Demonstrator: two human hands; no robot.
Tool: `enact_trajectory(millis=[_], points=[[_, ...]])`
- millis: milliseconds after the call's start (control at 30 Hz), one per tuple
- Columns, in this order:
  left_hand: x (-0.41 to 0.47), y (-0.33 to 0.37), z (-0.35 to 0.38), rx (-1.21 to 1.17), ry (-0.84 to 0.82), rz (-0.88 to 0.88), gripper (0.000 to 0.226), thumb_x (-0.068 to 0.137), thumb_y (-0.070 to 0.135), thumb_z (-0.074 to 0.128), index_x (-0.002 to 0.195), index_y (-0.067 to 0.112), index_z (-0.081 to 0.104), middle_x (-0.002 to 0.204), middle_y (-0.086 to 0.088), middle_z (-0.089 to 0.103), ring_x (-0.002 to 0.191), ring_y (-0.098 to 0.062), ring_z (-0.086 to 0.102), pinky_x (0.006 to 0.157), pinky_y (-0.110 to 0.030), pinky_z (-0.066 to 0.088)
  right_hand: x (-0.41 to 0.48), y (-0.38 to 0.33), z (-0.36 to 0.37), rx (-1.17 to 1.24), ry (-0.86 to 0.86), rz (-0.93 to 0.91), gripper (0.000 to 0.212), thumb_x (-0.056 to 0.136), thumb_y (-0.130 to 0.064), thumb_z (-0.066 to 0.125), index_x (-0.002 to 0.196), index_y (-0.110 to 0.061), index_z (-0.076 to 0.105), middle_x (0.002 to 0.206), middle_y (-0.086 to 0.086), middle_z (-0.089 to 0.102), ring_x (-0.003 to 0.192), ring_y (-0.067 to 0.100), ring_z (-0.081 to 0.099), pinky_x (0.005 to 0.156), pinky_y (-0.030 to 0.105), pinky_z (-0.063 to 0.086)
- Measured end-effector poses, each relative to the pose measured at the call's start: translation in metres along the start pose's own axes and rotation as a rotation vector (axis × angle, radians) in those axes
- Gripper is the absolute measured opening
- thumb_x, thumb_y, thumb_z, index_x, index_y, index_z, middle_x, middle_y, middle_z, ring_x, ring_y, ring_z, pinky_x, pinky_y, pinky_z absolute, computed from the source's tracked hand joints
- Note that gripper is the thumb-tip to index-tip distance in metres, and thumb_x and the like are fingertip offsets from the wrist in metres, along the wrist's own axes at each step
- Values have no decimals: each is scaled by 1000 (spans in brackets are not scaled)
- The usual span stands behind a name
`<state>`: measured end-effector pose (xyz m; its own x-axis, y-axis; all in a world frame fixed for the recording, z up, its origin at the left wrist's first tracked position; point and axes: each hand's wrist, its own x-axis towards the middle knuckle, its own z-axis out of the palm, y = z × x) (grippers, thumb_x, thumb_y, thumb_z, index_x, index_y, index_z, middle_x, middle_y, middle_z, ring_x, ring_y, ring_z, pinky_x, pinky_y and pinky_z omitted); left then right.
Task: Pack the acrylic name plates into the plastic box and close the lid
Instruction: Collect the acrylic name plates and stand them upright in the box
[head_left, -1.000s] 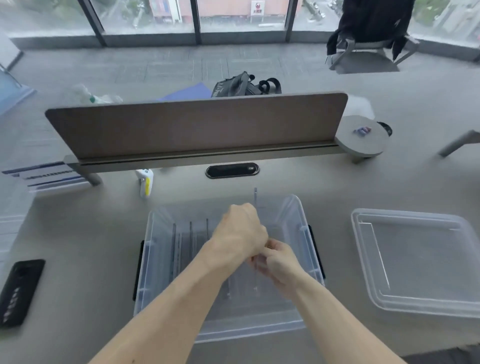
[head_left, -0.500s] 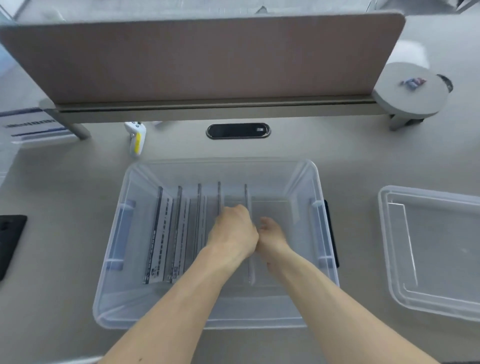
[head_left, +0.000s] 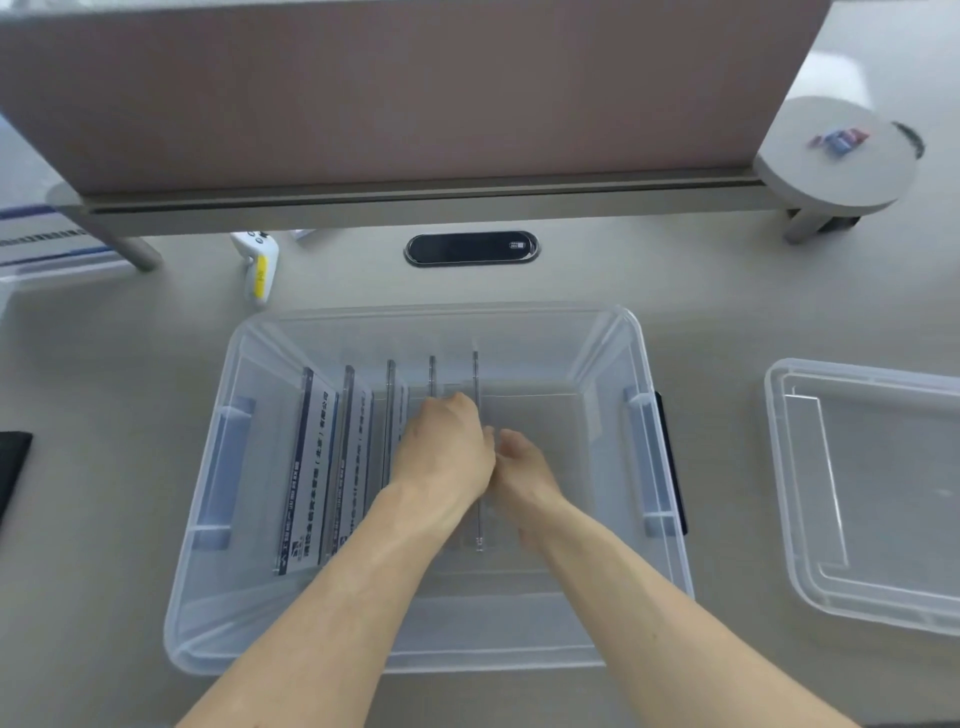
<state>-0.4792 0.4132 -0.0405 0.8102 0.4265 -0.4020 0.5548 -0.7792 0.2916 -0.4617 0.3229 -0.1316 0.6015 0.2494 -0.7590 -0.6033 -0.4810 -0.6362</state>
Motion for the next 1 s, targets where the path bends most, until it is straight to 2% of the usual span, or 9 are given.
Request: enact_trajectory(millis=[100, 233, 400, 500, 567, 633, 733, 833, 1000], points=[[0, 2, -1, -3, -10, 8, 25, 102, 31, 57, 86, 12, 53, 69, -1, 50, 81, -28, 69, 67, -34, 55, 1, 1, 3, 8, 23, -9, 92, 71, -65, 48, 150, -18, 40, 153, 2, 50, 138, 25, 50, 110, 48, 46], [0, 1, 2, 43, -28, -2, 22, 101, 27, 58, 86, 11, 57, 64, 1, 48, 71, -24, 65, 62, -31, 54, -2, 4, 6, -27, 39, -16, 83, 74, -57, 44, 147, -18, 45, 150, 4, 53, 133, 26, 55, 106, 47, 50], [-2, 2, -1, 23, -43, -5, 26, 101, 32, 59, 86, 10, 58, 71, -4, 55, 82, -28, 72, 64, -32, 53, -11, 0, 3, -43, 31, -7, 73, 88, -49, 47, 152, -16, 40, 155, 2, 47, 138, 23, 49, 111, 45, 45], [-7, -2, -12, -62, -34, -38, 39, 98, 43, 59, 79, 8, 60, 67, -12, 59, 74, -31, 71, 56, -31, 47, -22, -5, -2, -49, 49, -29, 62, 99, -39, 46, 155, -15, 33, 160, 0, 37, 144, 23, 42, 113, 39, 40], [-10, -10, -27, -142, -17, -61, 48, 96, 47, 58, 75, 5, 64, 64, -12, 64, 65, -28, 69, 55, -32, 52, -34, -14, -10, -44, 106, -68, 56, 104, -32, 43, 156, -15, 31, 158, 2, 38, 142, 24, 43, 106, 31, 39], [-17, -20, -49, -240, -7, -76, 44, 96, 49, 57, 83, 10, 71, 70, -5, 72, 71, -23, 71, 68, -36, 60, -51, -32, -19, -11, 172, -137, 51, 105, -30, 43, 153, -12, 36, 153, 6, 46, 139, 25, 46, 100, 27, 36], [-29, -35, -88, -336, 33, -53, 33, 96, 48, 58, 99, 18, 72, 77, 8, 71, 83, -18, 71, 80, -34, 58, -78, -78, -23, 32, 227, -257, 47, 105, -32, 44, 147, -12, 43, 144, 6, 54, 125, 20, 53, 97, 24, 34], [-39, -48, -128, -463, 92, -49, 32, 95, 44, 61, 117, 22, 66, 87, 10, 71, 83, -17, 73, 77, -39, 62, -105, -132, -13, 43, 237, -373, 46, 104, -36, 46, 145, -16, 46, 140, 2, 56, 110, 11, 51, 95, 25, 36], [-48, -81, -199, -608, 204, -57, 36, 93, 36, 69, 125, 19, 64, 100, 3, 75, 83, -20, 77, 71, -45, 65, -139, -208, 32, 42, 133, -516, 44, 100, -35, 54, 141, -18, 48, 134, 3, 57, 110, 14, 56, 90, 26, 38]])
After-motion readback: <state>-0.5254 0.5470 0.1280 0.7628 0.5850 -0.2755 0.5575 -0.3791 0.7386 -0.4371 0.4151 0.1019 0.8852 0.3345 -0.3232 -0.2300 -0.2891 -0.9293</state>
